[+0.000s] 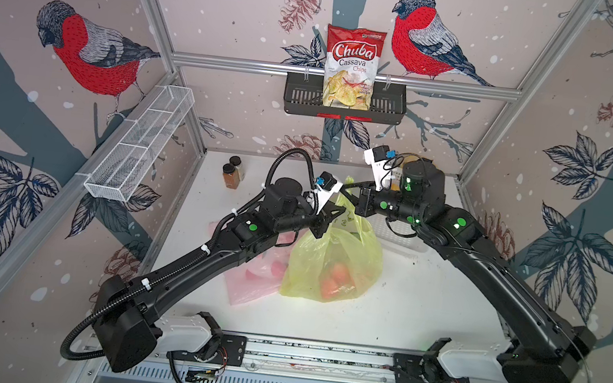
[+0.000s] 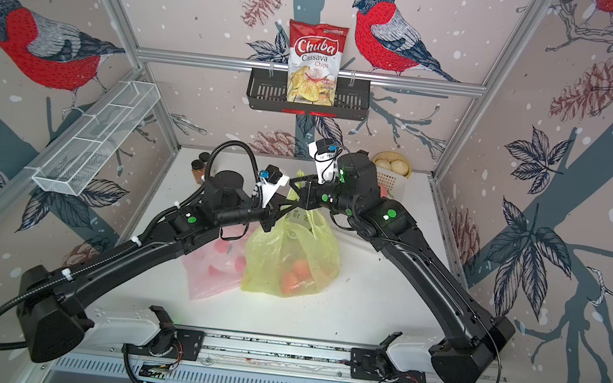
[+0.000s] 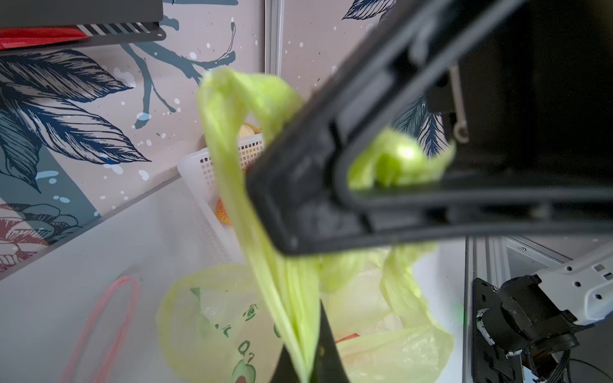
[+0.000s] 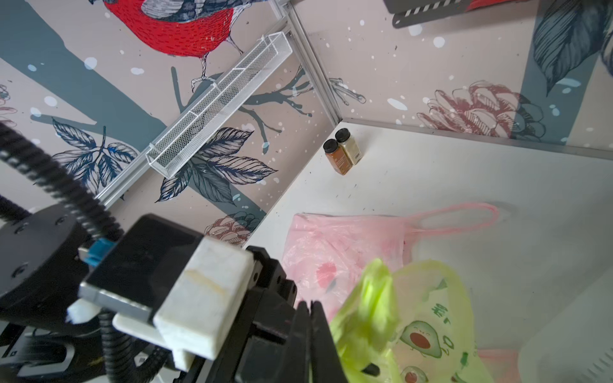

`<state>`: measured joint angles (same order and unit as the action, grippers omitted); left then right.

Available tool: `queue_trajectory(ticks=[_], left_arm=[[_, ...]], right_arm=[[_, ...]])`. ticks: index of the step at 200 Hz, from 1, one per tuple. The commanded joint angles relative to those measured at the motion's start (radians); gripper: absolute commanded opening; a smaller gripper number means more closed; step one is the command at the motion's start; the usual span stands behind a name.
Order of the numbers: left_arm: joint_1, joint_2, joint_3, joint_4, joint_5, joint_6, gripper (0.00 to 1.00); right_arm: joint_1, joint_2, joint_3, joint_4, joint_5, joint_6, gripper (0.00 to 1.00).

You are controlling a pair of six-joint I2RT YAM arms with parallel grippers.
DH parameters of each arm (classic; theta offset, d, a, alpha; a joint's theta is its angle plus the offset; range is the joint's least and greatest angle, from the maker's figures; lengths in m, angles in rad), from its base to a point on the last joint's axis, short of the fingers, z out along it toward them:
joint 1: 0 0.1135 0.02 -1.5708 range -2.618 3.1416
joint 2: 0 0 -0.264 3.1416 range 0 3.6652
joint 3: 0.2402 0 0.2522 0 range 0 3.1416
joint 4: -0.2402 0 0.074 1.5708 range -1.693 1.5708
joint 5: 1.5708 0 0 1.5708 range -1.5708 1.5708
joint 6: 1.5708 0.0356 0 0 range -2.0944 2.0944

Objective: Place the peach into a plastic bag & tie a knot
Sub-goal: Cross the plastic bag at the center of the board.

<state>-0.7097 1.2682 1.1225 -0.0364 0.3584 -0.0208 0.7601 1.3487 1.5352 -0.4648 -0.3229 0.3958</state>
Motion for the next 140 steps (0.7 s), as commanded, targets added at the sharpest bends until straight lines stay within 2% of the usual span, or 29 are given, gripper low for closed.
queue_trajectory(ticks=[1,53,66,79,90,119,140], left_arm=[[-0.005,0.014,0.028,-0.016,0.019,0.049,0.00],[-0.005,0.047,0.059,-0.064,0.014,0.077,0.04],[-0.005,0.048,0.064,-0.077,0.021,0.088,0.11],[-0.005,0.048,0.071,-0.093,0.037,0.101,0.26],[-0.005,0.047,0.078,-0.109,0.053,0.113,0.34],[-0.005,0.048,0.101,-0.155,0.072,0.141,0.43],[-0.005,0.060,0.120,-0.185,0.090,0.155,0.45]], right_arm=[[-0.010,0.006,0.007,-0.010,-0.063,-0.007,0.00],[-0.017,0.011,-0.002,-0.029,-0.132,-0.029,0.00],[-0.026,0.018,0.001,-0.033,-0.164,-0.036,0.00],[-0.032,0.024,0.006,-0.044,-0.172,-0.041,0.00],[-0.040,0.030,0.011,-0.054,-0.177,-0.047,0.00],[-0.054,0.049,0.021,-0.074,-0.194,-0.061,0.00],[-0.054,0.061,0.031,-0.081,-0.203,-0.072,0.00]])
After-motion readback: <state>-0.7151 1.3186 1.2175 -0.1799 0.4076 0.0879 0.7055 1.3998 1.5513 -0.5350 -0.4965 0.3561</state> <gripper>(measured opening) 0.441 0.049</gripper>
